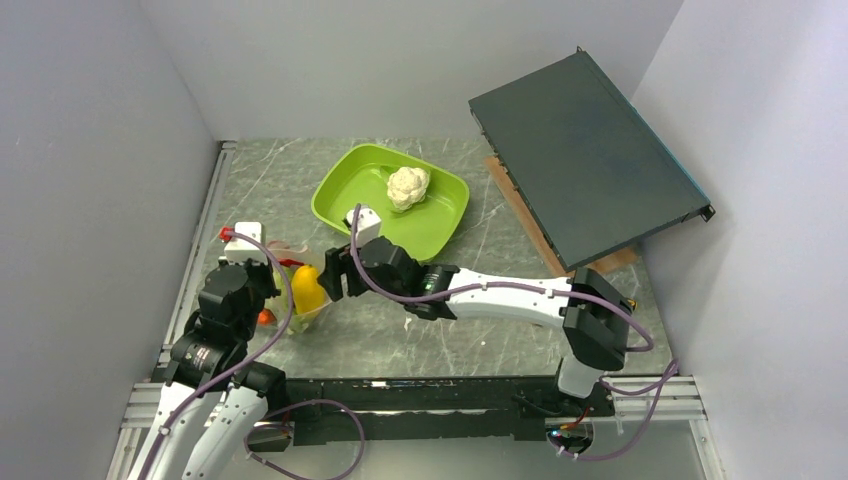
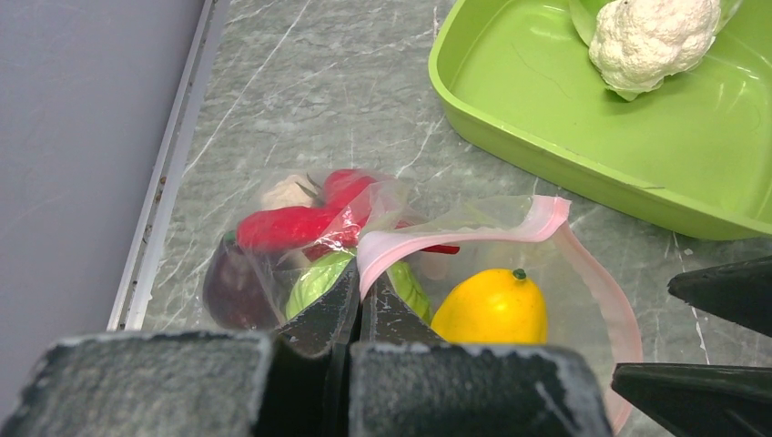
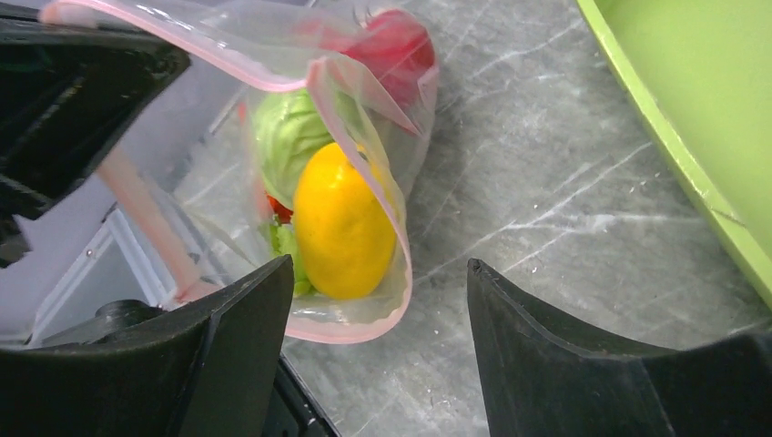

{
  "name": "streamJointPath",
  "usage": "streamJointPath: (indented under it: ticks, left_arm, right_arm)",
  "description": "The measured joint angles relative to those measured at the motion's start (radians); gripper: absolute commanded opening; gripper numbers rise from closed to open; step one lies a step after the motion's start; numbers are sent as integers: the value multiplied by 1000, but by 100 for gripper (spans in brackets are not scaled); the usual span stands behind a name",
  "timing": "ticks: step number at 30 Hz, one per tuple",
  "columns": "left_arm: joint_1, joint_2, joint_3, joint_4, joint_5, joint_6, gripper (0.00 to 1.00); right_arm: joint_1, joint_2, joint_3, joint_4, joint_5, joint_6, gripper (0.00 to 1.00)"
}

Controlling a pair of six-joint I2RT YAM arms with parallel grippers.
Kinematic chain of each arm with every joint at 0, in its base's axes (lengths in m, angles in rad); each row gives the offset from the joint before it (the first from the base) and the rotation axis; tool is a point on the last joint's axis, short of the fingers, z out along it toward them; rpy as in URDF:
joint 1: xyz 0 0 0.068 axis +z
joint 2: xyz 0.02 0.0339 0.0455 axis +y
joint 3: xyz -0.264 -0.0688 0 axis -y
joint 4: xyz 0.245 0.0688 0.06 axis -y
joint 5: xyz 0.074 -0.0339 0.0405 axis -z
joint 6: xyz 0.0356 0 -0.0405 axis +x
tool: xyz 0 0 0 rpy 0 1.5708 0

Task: Place the food in the zip-top bag and seal the zipper
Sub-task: Adjust the zipper food storage bag at the center of the board.

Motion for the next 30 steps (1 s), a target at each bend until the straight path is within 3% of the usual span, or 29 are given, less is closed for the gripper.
streamJointPath:
  ticks: [8,16,22,30]
  left_arm:
    - [0,4,0,0,0,0,0]
    - [0,13,0,0,0,0,0]
    - [0,14,6,-11,-10,-31,0]
    - [0,75,251,-220,-30,-322,0]
  right_arm:
    - [-2,72,-7,14,-11,42,59]
    - [-2,107,-7,53,-55,55,19]
    - [-2,112,-5,80,-53,1,0]
    - [-1,85,36,115,-25,-201,0]
